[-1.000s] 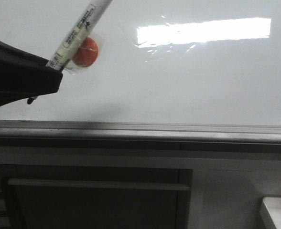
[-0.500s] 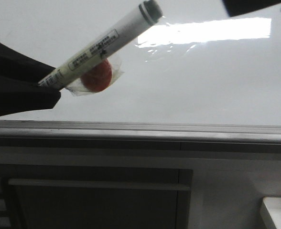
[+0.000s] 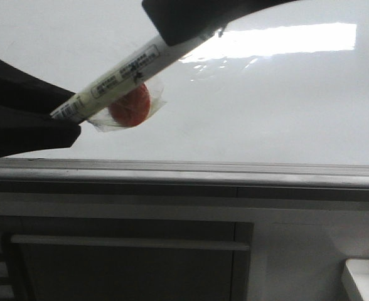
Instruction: Write number 0 on whiteboard
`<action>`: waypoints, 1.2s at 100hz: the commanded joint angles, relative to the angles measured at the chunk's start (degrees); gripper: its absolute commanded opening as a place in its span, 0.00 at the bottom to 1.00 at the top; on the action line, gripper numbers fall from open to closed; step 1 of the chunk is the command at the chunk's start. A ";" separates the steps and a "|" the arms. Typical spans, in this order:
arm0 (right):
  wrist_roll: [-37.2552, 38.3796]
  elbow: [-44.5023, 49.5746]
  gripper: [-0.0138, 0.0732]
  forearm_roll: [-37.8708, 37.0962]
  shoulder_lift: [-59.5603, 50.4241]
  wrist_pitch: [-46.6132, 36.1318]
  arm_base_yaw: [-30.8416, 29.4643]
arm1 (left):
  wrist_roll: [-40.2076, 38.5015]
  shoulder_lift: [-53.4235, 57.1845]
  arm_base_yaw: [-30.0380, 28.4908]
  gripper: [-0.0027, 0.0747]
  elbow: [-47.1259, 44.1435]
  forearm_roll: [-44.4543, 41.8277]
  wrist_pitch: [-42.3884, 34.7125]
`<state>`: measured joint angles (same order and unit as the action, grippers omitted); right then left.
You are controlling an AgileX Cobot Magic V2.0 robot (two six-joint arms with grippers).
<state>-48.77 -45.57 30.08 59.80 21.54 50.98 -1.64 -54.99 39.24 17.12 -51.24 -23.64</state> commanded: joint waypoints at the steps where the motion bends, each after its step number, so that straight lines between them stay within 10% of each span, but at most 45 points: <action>1: -0.68 -2.91 0.50 0.98 0.84 -2.11 -0.03 | -0.40 0.66 0.43 0.01 1.54 1.05 -4.06; 39: -0.68 -3.33 0.48 0.98 2.42 0.25 -0.03 | -0.40 0.66 0.43 0.01 1.54 1.05 -4.06; 61: -0.68 -3.33 0.07 0.98 2.42 -0.33 -0.13 | -0.40 0.66 0.43 0.01 1.54 1.05 -4.24; 91: -0.68 -3.33 0.08 0.98 2.42 -0.56 -0.13 | -0.40 0.77 0.43 0.02 1.75 7.47 -6.91; 120: -0.68 -3.33 0.08 0.98 2.42 0.48 -0.13 | -0.40 5.09 0.43 0.55 1.75 15.07 -6.71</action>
<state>-48.99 -47.30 30.22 62.84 23.11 50.98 -0.97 -52.86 39.38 16.99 -40.19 -24.51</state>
